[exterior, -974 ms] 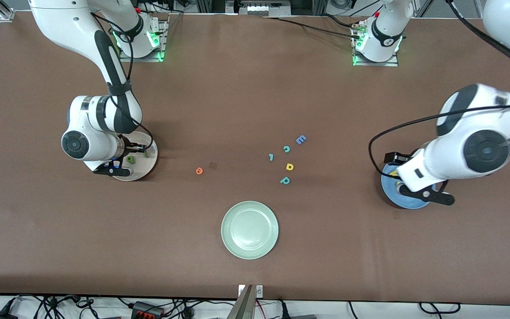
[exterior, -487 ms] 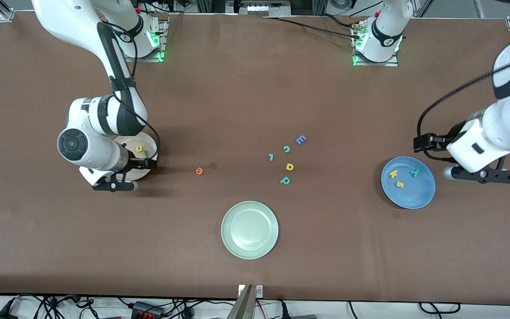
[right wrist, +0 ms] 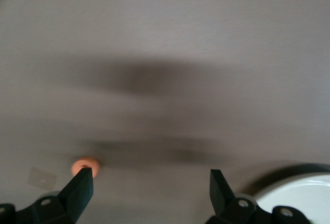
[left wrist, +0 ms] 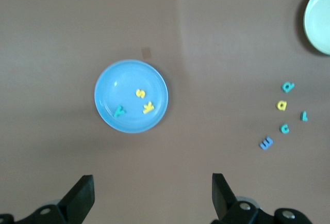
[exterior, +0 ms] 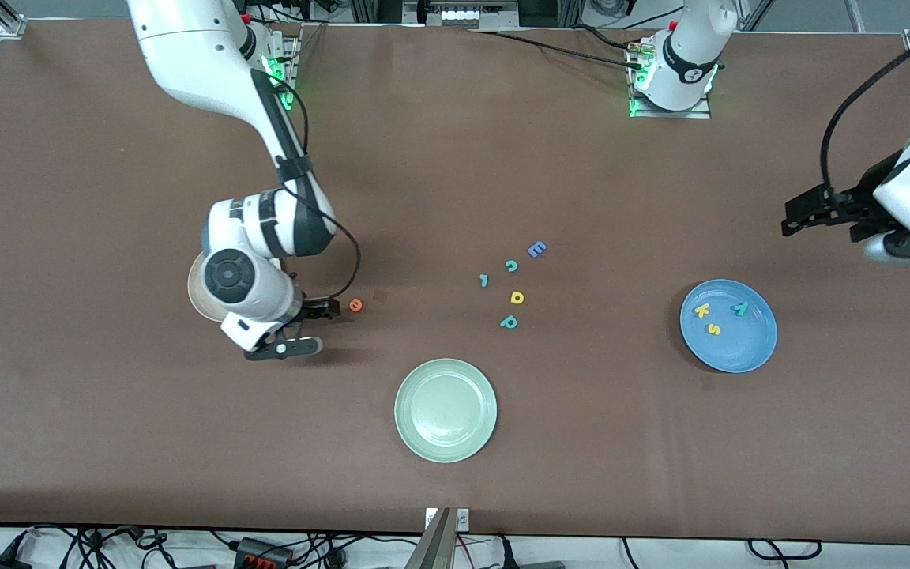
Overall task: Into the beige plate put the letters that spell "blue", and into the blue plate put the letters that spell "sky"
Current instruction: 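Return the left arm to rest while the right gripper reaches orange e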
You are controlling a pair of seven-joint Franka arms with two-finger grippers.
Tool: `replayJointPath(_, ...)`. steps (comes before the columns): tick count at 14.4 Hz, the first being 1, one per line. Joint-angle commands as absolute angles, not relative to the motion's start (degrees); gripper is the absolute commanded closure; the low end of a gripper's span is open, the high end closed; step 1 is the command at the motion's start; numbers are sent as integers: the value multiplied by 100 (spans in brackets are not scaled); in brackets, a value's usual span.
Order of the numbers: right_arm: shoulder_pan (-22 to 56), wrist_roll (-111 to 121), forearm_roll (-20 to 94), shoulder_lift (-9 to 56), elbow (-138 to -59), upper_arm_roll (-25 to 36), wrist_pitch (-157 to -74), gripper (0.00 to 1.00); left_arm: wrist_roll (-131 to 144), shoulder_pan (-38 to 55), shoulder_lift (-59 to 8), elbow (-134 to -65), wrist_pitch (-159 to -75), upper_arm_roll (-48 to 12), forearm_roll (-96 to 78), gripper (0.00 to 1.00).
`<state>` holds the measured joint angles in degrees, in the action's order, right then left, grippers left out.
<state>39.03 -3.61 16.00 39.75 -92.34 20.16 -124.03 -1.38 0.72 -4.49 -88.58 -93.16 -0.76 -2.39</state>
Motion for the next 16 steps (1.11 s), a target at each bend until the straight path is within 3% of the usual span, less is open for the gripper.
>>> replayJointPath(1, 4191, -342, 1731, 4025, -9132, 1986, -12445, 0, -229, 150, 263, -9834, -9930, -8, -255, 0)
replayJointPath(9, 4315, 35, 1679, 4561, -9105, 1838, -13508, 0, -220, -237, 299, -9801, -9722, -501, -70, 0)
replayJointPath(16, 4412, 9, 1670, 4614, -9141, 1687, -13351, 9, -220, -193, 193, -9589, -9431, -501, -79, 0)
